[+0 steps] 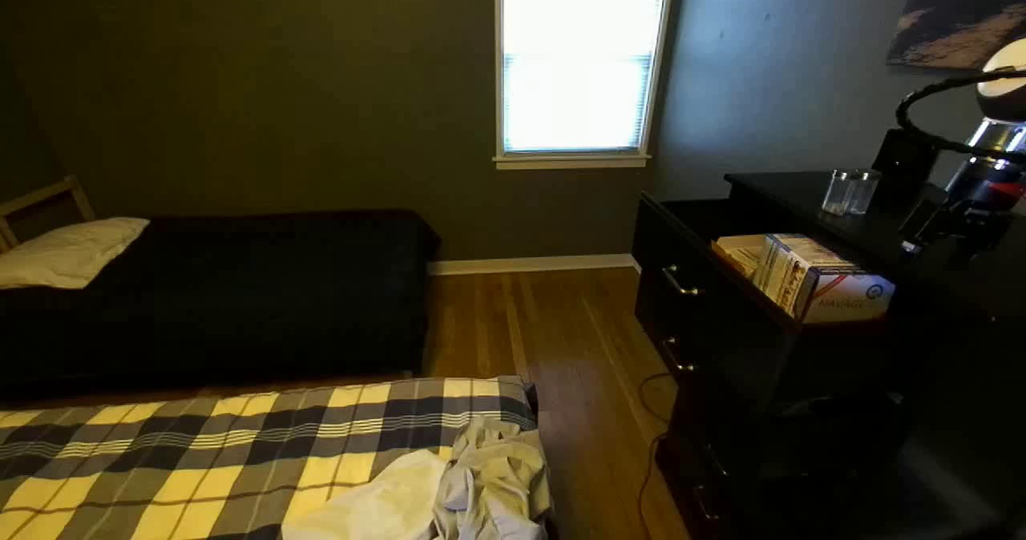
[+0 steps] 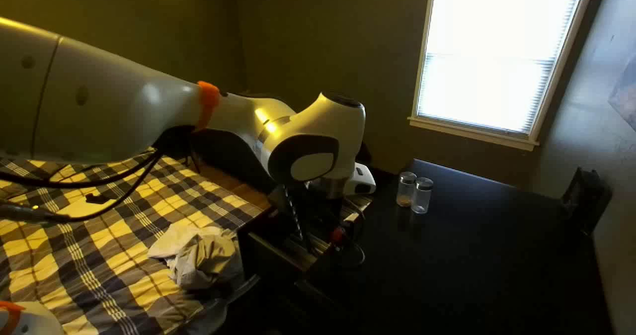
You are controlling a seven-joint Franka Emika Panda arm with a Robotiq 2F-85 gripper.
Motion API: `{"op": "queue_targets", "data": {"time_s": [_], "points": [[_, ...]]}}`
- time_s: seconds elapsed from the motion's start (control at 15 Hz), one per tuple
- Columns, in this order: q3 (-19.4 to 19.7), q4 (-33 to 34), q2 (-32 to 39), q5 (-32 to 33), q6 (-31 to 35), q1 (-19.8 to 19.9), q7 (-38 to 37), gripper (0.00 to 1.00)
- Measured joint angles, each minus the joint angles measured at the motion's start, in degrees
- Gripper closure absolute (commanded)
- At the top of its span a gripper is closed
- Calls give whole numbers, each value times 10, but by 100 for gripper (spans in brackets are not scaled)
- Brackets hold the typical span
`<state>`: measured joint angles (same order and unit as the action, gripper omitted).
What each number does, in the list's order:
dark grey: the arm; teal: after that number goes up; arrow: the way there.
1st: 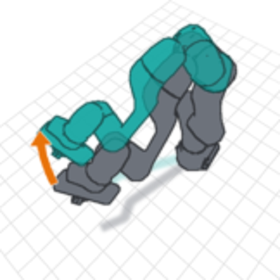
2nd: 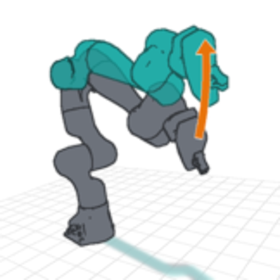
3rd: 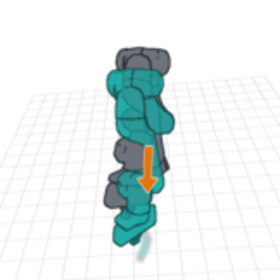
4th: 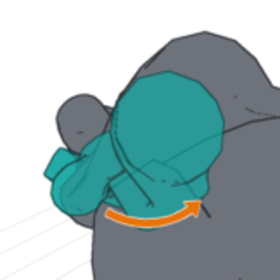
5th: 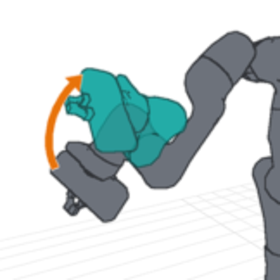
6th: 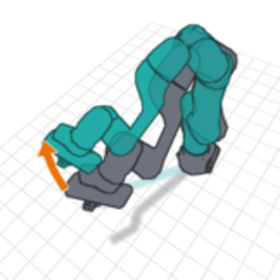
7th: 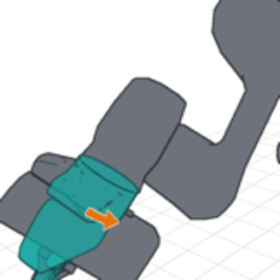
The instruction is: Put the spice shaker to the left in the open upper first drawer
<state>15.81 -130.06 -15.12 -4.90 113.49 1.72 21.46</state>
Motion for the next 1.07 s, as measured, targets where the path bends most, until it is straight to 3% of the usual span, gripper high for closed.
{"op": "queue_targets", "data": {"time_s": [0.53, 0.8, 1.07], "points": [[-6, 0, 0, 0, 0, 4, 0, 0], [-53, -17, 0, 0, 2, 1, -4, 0], [-110, -46, 0, 0, 52, -26, -17, 0]]}}
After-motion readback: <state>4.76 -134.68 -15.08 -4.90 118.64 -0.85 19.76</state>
